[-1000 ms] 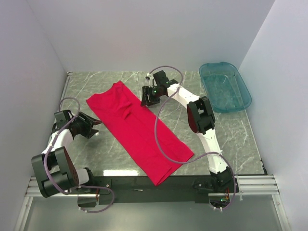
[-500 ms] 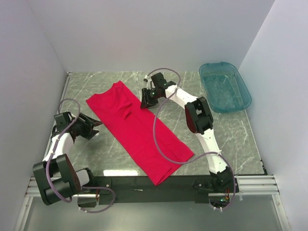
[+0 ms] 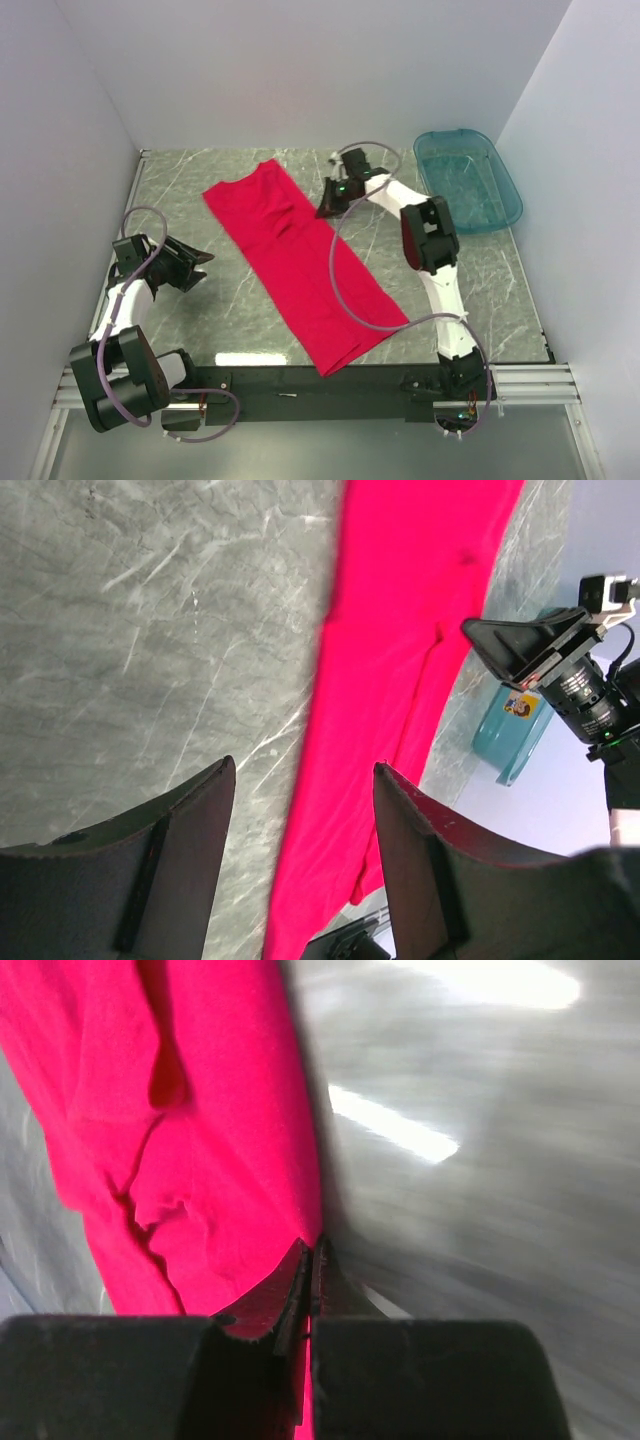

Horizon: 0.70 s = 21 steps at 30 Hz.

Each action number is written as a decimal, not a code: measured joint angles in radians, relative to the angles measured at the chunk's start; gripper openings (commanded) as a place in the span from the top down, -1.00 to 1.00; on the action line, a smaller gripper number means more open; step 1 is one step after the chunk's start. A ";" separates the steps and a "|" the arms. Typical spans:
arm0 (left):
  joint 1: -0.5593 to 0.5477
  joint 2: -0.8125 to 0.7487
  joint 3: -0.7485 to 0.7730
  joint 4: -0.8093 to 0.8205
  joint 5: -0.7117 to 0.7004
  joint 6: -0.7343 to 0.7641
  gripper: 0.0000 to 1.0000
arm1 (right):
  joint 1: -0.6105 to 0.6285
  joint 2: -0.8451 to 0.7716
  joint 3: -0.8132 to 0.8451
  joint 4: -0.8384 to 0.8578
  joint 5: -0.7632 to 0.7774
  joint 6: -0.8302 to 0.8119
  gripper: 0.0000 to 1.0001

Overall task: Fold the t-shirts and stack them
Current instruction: Fold the tshirt

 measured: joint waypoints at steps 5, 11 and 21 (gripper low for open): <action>-0.004 0.007 -0.001 0.011 0.013 0.000 -0.25 | -0.138 -0.063 -0.097 0.027 0.065 0.041 0.95; -0.133 0.098 0.039 0.020 0.006 0.000 -0.25 | -0.235 -0.180 -0.226 0.038 0.177 0.021 -0.16; -0.373 0.478 0.388 0.053 -0.102 -0.020 -0.17 | -0.235 -0.412 -0.359 -0.094 0.006 -0.391 -0.74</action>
